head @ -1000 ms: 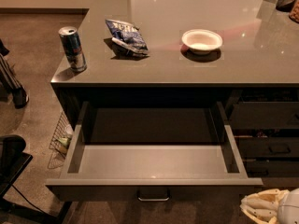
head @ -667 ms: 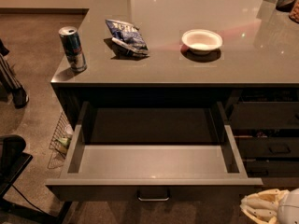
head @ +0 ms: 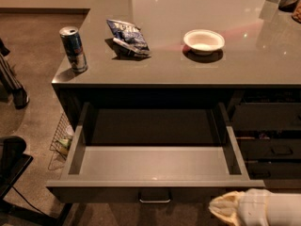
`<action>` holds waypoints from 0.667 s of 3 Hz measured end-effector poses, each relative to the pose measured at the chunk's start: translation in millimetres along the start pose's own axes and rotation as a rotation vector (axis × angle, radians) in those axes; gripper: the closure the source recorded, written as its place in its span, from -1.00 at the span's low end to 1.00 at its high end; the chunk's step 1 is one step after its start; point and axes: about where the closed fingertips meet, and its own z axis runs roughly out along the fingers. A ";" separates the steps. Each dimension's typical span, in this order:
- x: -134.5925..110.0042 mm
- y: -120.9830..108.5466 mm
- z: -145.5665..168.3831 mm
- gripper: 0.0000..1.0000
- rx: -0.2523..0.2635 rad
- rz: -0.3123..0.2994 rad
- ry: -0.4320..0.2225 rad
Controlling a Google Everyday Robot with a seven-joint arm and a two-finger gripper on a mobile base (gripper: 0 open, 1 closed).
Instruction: Close top drawer
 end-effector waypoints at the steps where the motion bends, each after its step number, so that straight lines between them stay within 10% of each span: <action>1: 6.7 -22.4 47.8 1.00 -0.052 -0.010 -0.074; 2: 6.1 -34.1 62.0 1.00 -0.066 -0.021 -0.098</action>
Offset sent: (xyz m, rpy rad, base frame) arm 0.1226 0.0146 -0.0770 0.1731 -0.0574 0.1282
